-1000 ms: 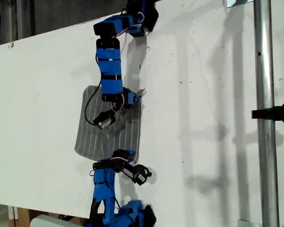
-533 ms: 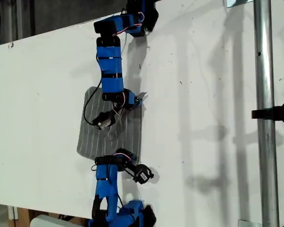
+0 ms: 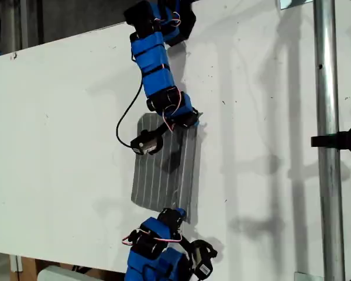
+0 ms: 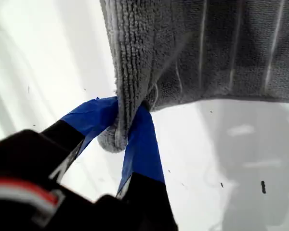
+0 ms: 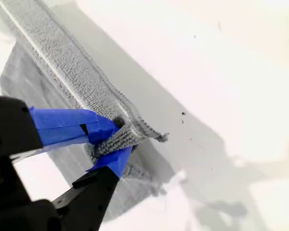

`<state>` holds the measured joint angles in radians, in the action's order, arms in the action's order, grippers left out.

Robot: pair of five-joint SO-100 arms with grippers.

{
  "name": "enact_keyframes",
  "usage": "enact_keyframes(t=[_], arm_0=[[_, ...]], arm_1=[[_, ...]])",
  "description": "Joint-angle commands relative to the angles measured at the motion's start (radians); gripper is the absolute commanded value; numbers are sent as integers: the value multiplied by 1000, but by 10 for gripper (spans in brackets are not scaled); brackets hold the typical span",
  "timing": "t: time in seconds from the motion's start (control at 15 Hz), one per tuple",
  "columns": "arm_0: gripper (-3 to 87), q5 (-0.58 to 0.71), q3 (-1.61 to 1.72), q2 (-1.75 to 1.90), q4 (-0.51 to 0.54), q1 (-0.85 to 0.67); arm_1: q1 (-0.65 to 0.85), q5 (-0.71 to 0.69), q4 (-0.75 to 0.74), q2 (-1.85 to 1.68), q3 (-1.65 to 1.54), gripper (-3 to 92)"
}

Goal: Grasp corners of a towel and fold twice.

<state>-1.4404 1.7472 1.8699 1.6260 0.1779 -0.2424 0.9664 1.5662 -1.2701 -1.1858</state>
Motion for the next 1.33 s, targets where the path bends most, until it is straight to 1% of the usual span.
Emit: enact_keyframes(t=[0.0,0.2,0.27,0.33,0.4,0.53,0.6,0.67,0.73,0.87,1.0,1.07,1.2,1.27], arm_0=[[-28,109,112,118,-41,-212],[-28,430,135,43,-129,-600],[-27,525,101,-21,-160,-703],[-27,612,34,-106,-169,-779],[-27,672,-58,-199,-156,-839],[-27,764,-250,-330,-135,-910],[-27,795,-353,-376,-98,-940],[-27,801,-417,-396,-60,-953],[-27,805,-408,-397,-51,-948],[-27,750,-324,-393,-49,-900],[-27,663,-212,-353,-72,-808],[-27,618,-163,-339,-89,-759],[-27,535,-75,-290,-121,-666],[-27,508,-29,-275,-146,-655]], arm_1=[[167,-11,55,-77,-55,-3],[462,-222,-5,-71,-126,-3],[551,-301,-29,-66,-121,-3],[626,-374,-37,-66,-100,-3],[684,-439,-37,-67,-69,-3],[772,-545,-34,-77,5,-3],[796,-580,-20,-83,44,-3],[798,-586,0,-97,57,-3],[764,-578,5,-106,31,-3],[647,-505,-31,-87,-80,-3],[534,-420,-54,-9,-121,-3],[500,-390,-63,28,-132,-3],[472,-357,-98,67,-158,-3],[474,-356,-107,91,-160,-3]])
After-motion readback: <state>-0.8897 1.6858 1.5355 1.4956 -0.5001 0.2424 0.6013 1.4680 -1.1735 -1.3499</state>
